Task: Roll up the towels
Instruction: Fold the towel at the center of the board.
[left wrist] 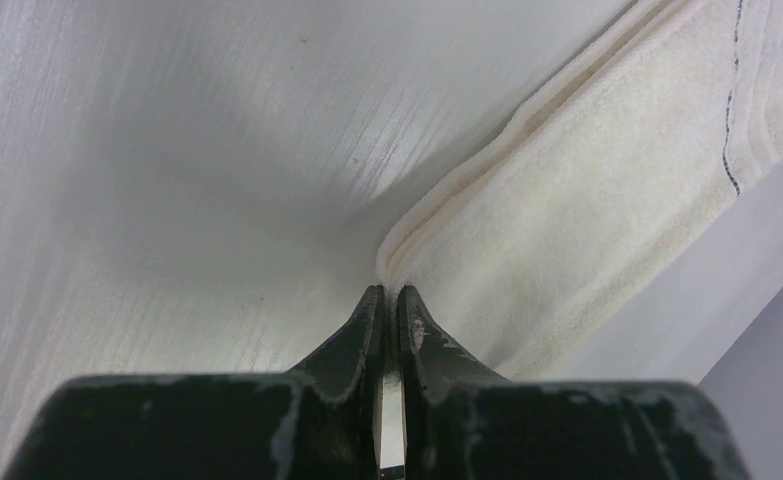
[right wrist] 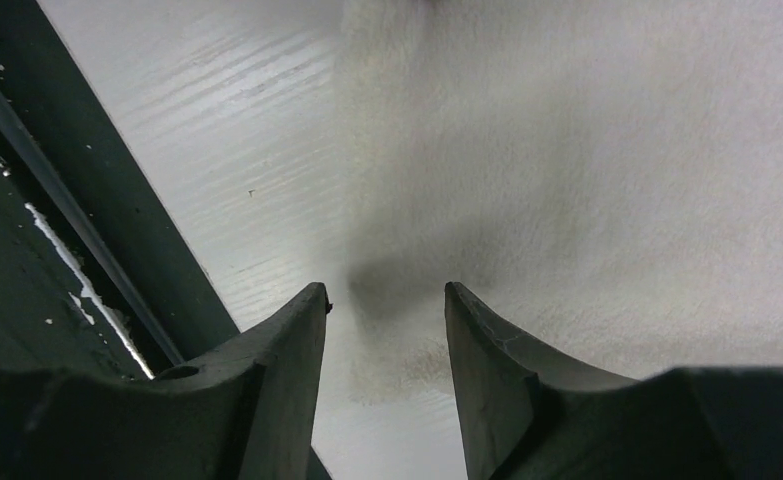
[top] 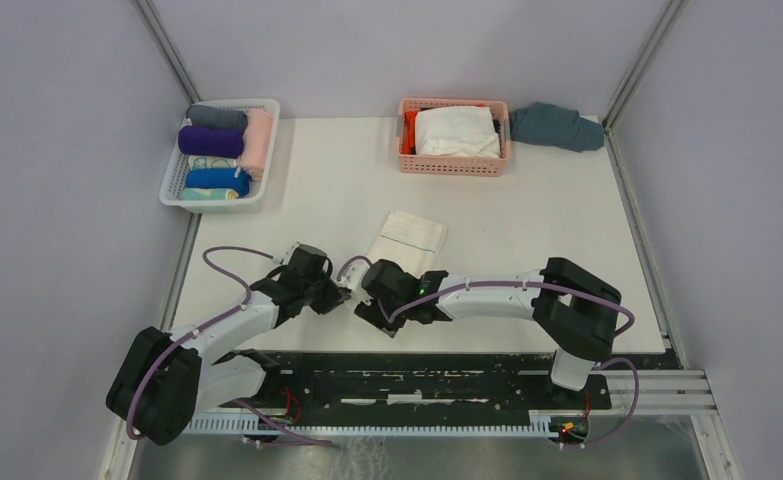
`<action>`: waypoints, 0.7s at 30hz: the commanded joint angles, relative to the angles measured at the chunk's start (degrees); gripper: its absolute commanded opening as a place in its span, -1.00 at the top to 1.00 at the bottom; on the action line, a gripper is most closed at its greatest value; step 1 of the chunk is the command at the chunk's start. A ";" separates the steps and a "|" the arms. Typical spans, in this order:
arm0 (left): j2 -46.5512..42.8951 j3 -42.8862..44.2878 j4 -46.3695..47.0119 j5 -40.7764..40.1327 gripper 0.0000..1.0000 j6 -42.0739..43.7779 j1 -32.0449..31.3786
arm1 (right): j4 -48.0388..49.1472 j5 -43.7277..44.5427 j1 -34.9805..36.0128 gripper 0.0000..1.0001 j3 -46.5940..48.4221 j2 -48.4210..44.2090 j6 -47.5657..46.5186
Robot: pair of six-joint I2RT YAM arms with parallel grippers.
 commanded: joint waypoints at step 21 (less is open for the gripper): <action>-0.94 4.12 -3.91 -4.36 0.93 -4.33 -0.18 | -3.08 3.72 2.02 0.47 -3.49 2.52 0.37</action>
